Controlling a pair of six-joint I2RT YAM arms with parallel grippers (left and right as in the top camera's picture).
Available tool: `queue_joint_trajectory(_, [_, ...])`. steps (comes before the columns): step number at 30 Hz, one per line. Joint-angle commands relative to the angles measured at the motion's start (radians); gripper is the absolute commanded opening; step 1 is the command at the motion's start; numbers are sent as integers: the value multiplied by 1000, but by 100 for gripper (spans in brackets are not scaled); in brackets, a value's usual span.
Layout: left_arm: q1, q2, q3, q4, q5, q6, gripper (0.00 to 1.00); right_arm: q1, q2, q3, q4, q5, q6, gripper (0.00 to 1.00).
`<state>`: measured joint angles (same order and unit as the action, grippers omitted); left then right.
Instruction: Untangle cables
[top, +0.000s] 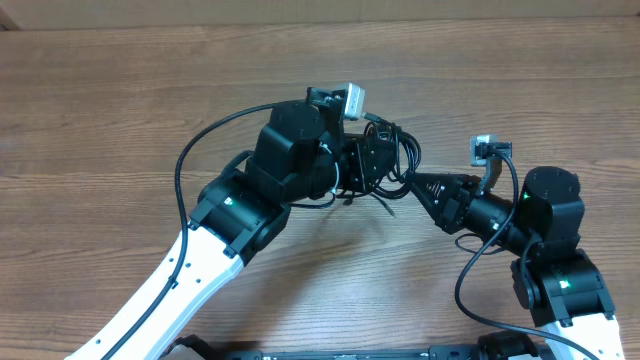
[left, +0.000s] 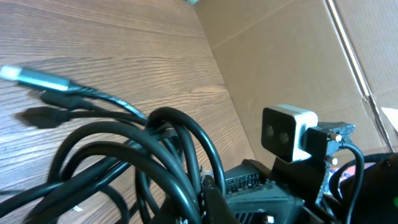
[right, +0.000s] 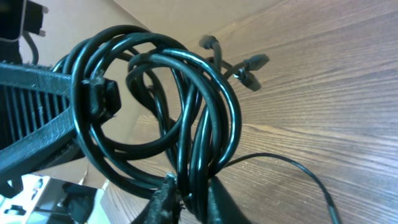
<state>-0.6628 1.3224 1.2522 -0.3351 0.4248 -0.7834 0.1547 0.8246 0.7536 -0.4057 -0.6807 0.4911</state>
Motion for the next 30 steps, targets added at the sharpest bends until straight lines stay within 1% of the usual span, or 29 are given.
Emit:
queue_joint_trajectory(1, [-19,-6,20,27,13,-10,4,-3,-4,0,6,-9,-9,8])
queue_joint_trajectory(3, [-19,-6,20,27,12,-10,4,-3,-4,0,3,-9,-10,4])
queue_joint_trajectory(10, [-18,-6,20,18,-2,-10,4,-3,-5,0,2,-9,-10,4])
queue_joint_trajectory(13, [-18,-6,20,-5,-59,-10,4,-3,-5,0,4,-10,-9,4])
queue_joint_trajectory(17, [-18,-2,20,-76,-150,-12,4,-3,-5,0,14,-22,-9,4])
queue_joint_trajectory(21, [-18,-2,19,-132,-226,-90,4,-3,-5,0,29,-55,-10,4])
queue_joint_trajectory(24, [-18,-2,19,-151,-252,-134,4,-3,-5,0,36,-55,-10,4])
queue_joint_trajectory(30, [-18,-2,19,-171,-277,-147,4,-3,-5,0,38,-62,-10,4])
